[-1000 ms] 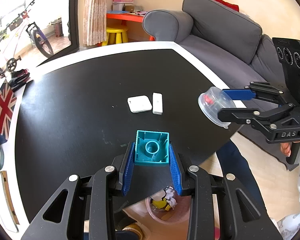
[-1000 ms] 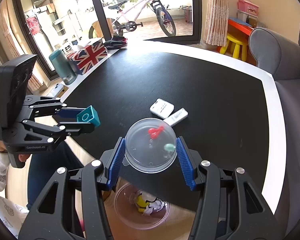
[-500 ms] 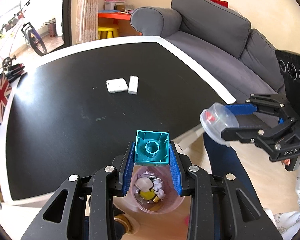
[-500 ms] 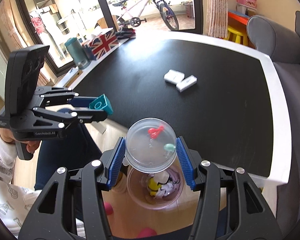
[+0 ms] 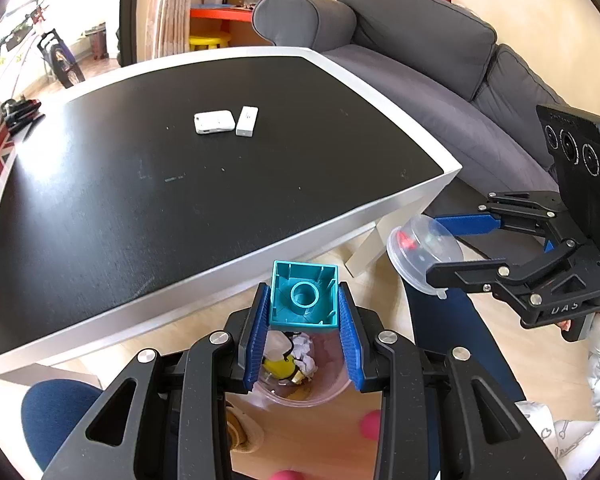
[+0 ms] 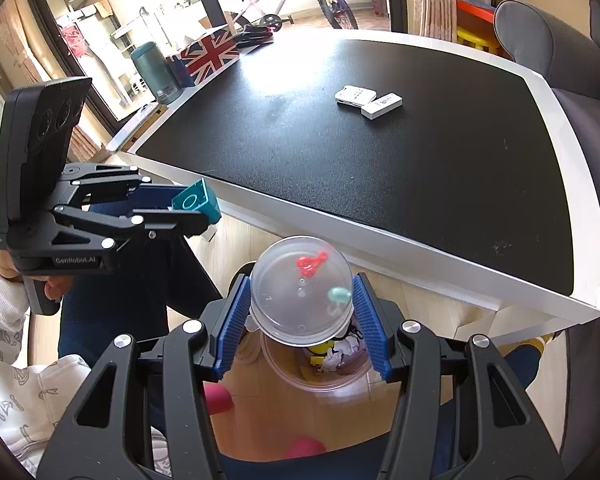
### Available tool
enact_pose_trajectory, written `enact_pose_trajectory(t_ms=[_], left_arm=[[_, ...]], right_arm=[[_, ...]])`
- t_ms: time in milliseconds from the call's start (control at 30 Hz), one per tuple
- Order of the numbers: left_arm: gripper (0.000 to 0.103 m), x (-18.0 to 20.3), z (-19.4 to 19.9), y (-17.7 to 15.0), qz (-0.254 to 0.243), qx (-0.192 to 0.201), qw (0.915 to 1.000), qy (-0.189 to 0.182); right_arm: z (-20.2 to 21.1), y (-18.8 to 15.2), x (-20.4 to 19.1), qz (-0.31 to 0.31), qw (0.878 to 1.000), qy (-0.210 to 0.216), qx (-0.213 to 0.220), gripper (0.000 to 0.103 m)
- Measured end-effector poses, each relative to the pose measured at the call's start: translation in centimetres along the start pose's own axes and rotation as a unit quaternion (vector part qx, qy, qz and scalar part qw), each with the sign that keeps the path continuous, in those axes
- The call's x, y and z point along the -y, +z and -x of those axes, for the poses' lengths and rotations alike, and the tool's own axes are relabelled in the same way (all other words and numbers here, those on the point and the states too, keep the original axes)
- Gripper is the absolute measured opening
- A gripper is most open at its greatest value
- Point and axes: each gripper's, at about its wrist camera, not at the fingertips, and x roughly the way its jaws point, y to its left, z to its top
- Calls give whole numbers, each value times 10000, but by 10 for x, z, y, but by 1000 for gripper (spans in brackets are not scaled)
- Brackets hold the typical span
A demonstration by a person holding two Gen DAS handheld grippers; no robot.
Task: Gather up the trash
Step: 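Open the right tool to drop the dome lid while the left holds the teal block over the bin, then open the left tool over the bin to drop the teal block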
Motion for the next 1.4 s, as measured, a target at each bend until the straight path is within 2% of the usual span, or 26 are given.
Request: enact_pose_trajectory(t_ms=[67, 100, 233, 400, 833, 1200, 1267, 1300, 1333, 1400], left_arm=[[33, 1, 0, -1, -15, -8, 10000, -2], [33, 2, 1, -2, -18, -5, 10000, 0], [33, 2, 0, -1, -30, 6, 10000, 3], [33, 4, -3, -1, -48, -17, 10000, -19], [33, 14, -22, -5, -103, -208, 9996, -130], [35, 20, -23, -1, -157, -188, 9996, -148], [58, 20, -22, -1, -130, -165, 9997, -110], [79, 20, -20, -1, -97, -108, 9999, -85], [90, 18, -18, -1, -16, 13, 10000, -36], [91, 17, -17, 0, 55, 29, 10000, 10]], right_arm=[[0, 0, 0, -1, 10000, -12, 37, 53], [0, 0, 1, -12, 10000, -15, 44, 57], [4, 2, 4, -103, 9997, -62, 189, 82], [8, 2, 9, -218, 9993, -183, 230, 92], [13, -4, 21, -405, 9985, -251, 265, 93], [20, -6, 30, -496, 9979, -252, 345, 93], [20, -7, 31, -508, 9977, -259, 357, 93], [20, -7, 31, -514, 9977, -258, 361, 93], [21, -7, 31, -516, 9977, -260, 364, 93], [21, -8, 32, -522, 9977, -257, 362, 93]])
